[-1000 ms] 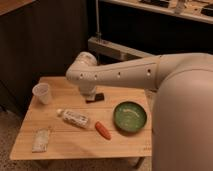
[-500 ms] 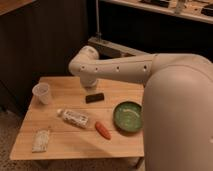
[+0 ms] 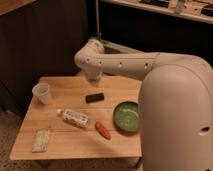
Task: Move the arm in a circular motion
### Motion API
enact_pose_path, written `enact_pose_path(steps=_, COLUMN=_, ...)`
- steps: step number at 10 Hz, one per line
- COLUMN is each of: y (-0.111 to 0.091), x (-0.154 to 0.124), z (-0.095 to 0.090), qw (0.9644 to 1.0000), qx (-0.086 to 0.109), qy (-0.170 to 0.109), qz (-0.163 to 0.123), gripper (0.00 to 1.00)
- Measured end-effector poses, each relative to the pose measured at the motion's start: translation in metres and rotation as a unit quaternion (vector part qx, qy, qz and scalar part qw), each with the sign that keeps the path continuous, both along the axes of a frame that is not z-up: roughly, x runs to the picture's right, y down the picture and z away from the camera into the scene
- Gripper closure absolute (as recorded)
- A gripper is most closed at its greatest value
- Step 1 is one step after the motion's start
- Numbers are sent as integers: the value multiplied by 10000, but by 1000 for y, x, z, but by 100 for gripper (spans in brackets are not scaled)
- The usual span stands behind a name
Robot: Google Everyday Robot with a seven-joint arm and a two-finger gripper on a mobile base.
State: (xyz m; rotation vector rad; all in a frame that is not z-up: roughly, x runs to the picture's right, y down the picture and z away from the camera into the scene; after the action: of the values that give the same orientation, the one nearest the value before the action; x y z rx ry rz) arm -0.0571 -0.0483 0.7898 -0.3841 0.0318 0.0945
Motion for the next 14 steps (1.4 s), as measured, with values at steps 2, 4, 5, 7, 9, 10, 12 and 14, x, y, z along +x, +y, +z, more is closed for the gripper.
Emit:
enact_pose_path(steps=2, y=-41, x=17, z=-9, qw=9996, qx=154, qy=168, qz=148, gripper=99)
enact_pose_path(steps=4, y=-62, x=44, z=-14, qw=9979, qx=205, qy=408, qz=457, gripper=99)
enact_pose_path(steps=5, y=-61, x=60, z=-15, qw=9965, qx=197, qy=537, qz=616, gripper=99)
enact_pose_path(steps=7, y=-45, x=103, z=-16, qw=9916, qx=139, qy=811, qz=996, gripper=99)
enact_pose_path(steps=9, y=-17, x=154, z=-20, qw=9838, qx=50, qy=1098, qz=1416, gripper=99)
enact_pose_path(steps=10, y=-2, x=174, z=-22, qw=9793, qx=-6, qy=1221, qz=1614, gripper=99)
enact_pose_path(steps=12, y=31, x=216, z=-29, qw=9715, qx=-27, qy=1377, qz=1930, gripper=99)
enact_pose_path(steps=14, y=43, x=238, z=-43, qw=9736, qx=3, qy=1336, qz=1854, gripper=99)
